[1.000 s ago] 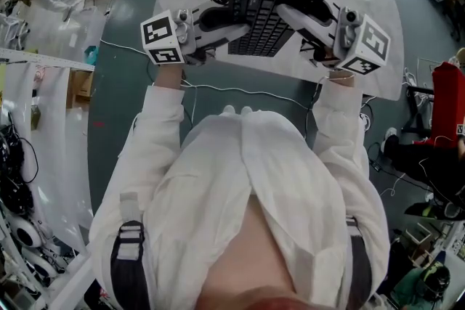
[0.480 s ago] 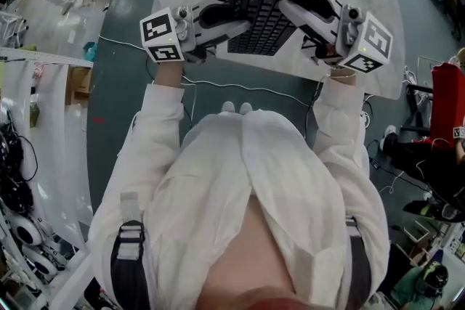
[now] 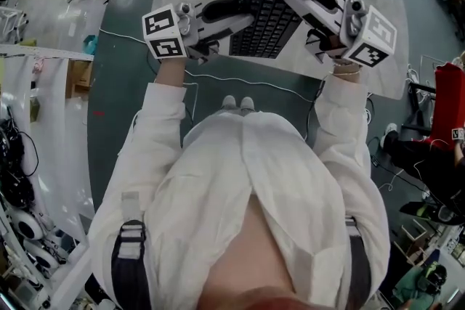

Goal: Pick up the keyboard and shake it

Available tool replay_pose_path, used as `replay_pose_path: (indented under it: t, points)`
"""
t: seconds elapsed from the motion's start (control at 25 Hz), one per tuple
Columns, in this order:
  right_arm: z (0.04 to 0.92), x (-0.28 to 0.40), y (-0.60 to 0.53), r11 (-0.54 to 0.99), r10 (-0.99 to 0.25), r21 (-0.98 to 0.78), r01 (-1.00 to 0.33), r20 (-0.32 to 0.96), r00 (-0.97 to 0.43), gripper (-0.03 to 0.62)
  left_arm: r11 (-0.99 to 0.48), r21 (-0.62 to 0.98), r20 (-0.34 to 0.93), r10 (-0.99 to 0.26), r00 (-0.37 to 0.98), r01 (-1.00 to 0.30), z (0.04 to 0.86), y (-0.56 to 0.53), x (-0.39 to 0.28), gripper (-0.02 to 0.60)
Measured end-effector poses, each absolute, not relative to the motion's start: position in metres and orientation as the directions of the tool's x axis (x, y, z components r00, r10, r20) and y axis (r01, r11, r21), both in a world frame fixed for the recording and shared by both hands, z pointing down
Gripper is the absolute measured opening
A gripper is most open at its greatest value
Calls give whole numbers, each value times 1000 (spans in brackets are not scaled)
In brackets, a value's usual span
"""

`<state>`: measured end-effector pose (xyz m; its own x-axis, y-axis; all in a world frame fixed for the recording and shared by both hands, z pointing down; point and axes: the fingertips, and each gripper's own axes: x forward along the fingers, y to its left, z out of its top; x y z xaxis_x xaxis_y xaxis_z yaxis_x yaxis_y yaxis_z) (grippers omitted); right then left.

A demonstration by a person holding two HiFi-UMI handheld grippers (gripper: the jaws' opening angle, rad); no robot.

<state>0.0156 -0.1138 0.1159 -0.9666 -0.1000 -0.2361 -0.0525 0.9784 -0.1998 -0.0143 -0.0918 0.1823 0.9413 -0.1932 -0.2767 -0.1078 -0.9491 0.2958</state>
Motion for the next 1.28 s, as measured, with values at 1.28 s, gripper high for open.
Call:
replay_pose_path:
  t: [1.28]
  points:
    - [271, 3, -186, 763, -285, -606, -226, -1, -959, 97, -633, 765, -190, -400, 896, -120, 317, -125, -24, 94]
